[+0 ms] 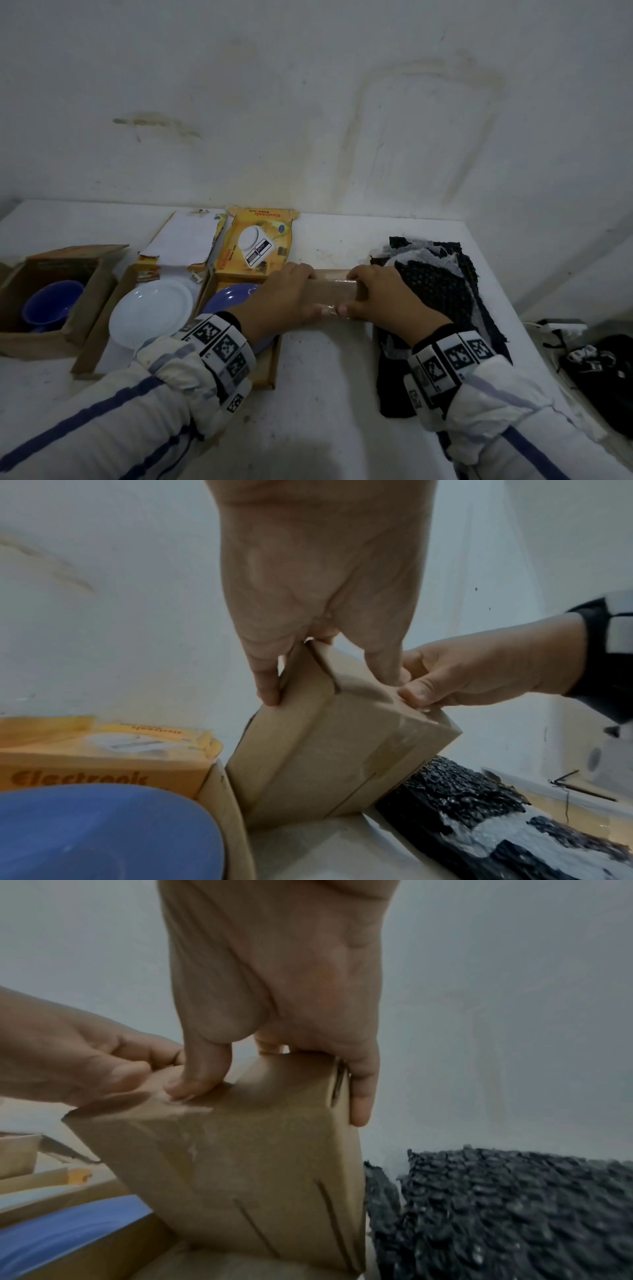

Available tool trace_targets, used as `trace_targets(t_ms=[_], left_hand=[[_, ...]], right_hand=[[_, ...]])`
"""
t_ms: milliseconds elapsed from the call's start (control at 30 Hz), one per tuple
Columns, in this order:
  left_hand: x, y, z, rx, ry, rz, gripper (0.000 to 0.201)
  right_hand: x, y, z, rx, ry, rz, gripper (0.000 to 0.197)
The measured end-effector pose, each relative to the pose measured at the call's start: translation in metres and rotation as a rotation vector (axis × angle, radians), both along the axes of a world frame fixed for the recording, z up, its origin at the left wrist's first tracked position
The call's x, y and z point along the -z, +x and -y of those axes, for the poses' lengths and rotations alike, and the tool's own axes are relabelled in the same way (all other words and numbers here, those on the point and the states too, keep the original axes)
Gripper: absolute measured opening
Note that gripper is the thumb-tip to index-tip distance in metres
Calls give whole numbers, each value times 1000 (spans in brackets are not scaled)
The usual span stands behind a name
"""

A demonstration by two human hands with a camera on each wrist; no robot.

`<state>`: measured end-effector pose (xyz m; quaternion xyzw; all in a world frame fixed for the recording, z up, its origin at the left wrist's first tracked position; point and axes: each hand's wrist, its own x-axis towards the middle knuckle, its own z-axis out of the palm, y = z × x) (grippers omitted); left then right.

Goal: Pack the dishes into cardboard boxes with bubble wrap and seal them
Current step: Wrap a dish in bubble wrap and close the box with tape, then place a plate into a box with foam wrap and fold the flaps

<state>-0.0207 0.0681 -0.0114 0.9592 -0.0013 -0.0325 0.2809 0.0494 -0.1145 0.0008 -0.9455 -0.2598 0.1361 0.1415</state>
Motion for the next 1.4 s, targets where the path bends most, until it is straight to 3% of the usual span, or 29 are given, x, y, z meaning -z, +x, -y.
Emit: trace_targets(t_ms=[167,267,400,500,567,667,767,900,1100,1267,1333,1400], left_hand=[[17,-15,-2,26,-20,-2,40],[38,-21,2,69,74,2,36],[61,-26,6,115,150,-7,32],[66,-26,11,93,302,15,36],[57,-22,19,24,420,24,47],[48,-10,32,-76,452,47,35],[50,7,44,-56,283,48,29],[62,18,62,9,180,33,31],[65,28,83,14,67,68,34],[37,33,91,37,-535,42,57],[23,33,88,77,-785,26,63],[14,32,76,76,-907,36,60]], right_hand=[[23,-26,7,27,26,25,62],[46,-39,10,45,-17,72,58],[72,-54,15,-7,-74,116,37],[70,-46,22,-11,-57,74,33],[58,-30,27,103,59,38,31],[42,-4,46,328,76,79,35],[41,10,66,388,-187,51,47],[56,13,76,312,-262,69,37],[58,24,88,342,-18,88,25],[15,27,78,368,266,218,17],[-6,20,58,265,361,139,13],[-20,11,33,189,495,-32,4]])
